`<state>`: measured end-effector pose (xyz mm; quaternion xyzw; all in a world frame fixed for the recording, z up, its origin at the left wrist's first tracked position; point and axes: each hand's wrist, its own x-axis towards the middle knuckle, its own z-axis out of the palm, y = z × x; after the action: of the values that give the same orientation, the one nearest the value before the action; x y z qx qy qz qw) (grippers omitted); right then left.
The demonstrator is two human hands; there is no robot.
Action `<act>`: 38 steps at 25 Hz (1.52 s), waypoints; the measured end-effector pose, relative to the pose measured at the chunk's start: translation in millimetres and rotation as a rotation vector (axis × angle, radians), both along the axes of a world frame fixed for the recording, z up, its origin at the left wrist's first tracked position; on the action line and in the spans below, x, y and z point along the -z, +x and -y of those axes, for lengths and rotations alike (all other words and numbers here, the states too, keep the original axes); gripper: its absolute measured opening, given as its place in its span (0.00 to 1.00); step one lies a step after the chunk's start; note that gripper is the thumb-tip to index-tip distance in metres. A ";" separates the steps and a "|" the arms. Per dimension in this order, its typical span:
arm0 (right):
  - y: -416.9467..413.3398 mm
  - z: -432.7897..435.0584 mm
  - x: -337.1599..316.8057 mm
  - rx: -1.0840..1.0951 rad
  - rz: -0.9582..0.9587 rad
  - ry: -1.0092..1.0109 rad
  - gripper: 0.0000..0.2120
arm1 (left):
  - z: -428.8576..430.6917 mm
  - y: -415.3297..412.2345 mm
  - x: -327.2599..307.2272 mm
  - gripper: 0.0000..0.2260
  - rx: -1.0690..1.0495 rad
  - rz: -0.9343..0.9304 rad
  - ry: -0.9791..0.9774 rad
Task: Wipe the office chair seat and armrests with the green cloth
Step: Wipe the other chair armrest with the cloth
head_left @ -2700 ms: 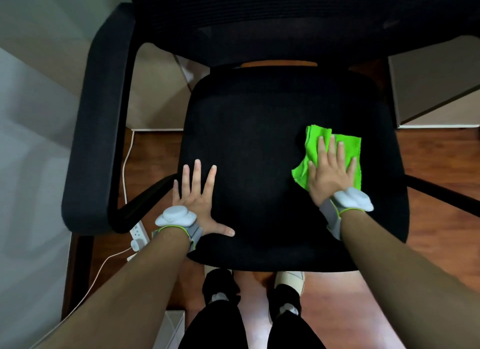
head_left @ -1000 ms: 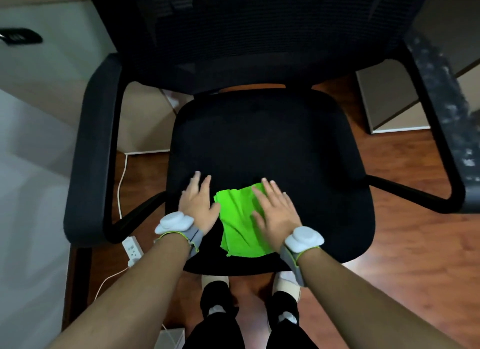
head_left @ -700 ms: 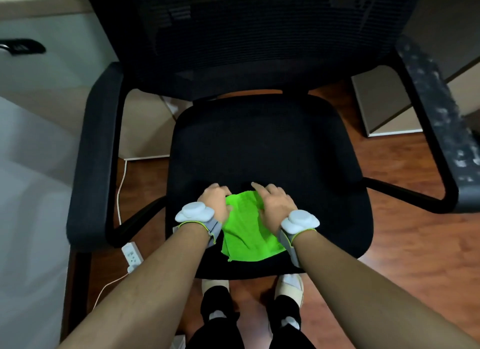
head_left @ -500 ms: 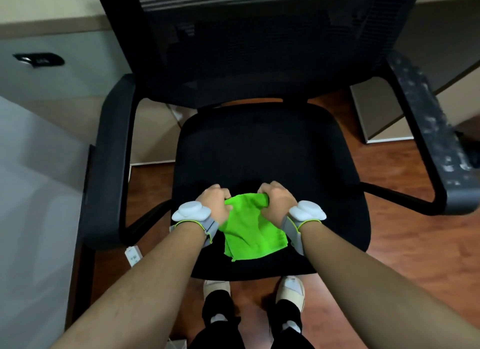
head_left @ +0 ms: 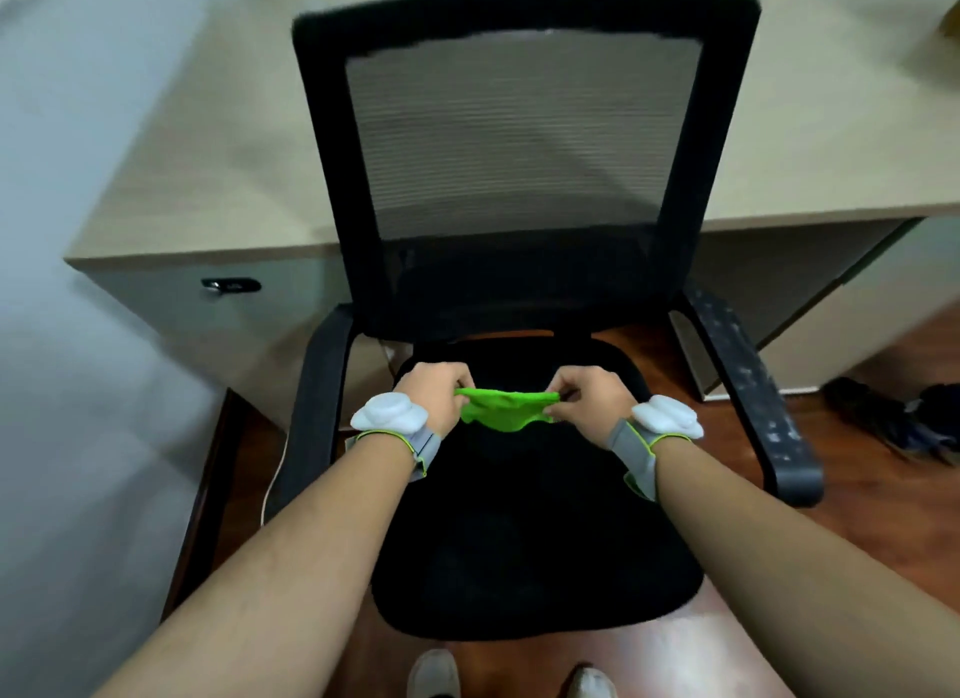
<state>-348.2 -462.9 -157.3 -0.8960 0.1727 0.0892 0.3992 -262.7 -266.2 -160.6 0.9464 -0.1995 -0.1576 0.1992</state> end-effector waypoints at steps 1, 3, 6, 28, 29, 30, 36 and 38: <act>5.1 2.0 -18.4 0.032 0.038 0.023 0.11 | 3.7 5.0 -19.9 0.05 0.003 0.032 -0.033; 14.2 7.7 -46.4 0.071 0.095 0.041 0.13 | 11.6 13.2 -51.2 0.06 0.010 0.083 -0.083; 15.8 17.0 -93.0 0.112 0.167 0.069 0.15 | 20.2 18.6 -100.5 0.06 0.028 0.153 -0.132; -121.3 191.1 -154.4 0.267 0.203 0.047 0.12 | 203.5 -86.3 -174.5 0.05 0.260 0.089 -0.119; -125.3 197.2 -154.8 0.264 0.203 0.017 0.12 | 210.7 -89.2 -173.6 0.06 0.261 0.091 -0.109; -126.9 201.6 -154.7 0.258 0.207 -0.029 0.11 | 215.3 -91.0 -172.1 0.06 0.266 0.098 -0.100; -128.2 225.4 -136.9 0.316 0.204 -0.130 0.11 | 247.8 -82.6 -157.9 0.05 0.265 0.220 -0.038; -124.1 234.3 -129.7 0.347 0.189 -0.110 0.11 | 262.4 -72.8 -152.6 0.04 0.267 0.194 -0.026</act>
<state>-472.2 -697.3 -27.6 -0.8777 0.2909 -0.0750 0.3734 -335.4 -528.5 -8.0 0.9195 -0.3440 -0.0878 0.1686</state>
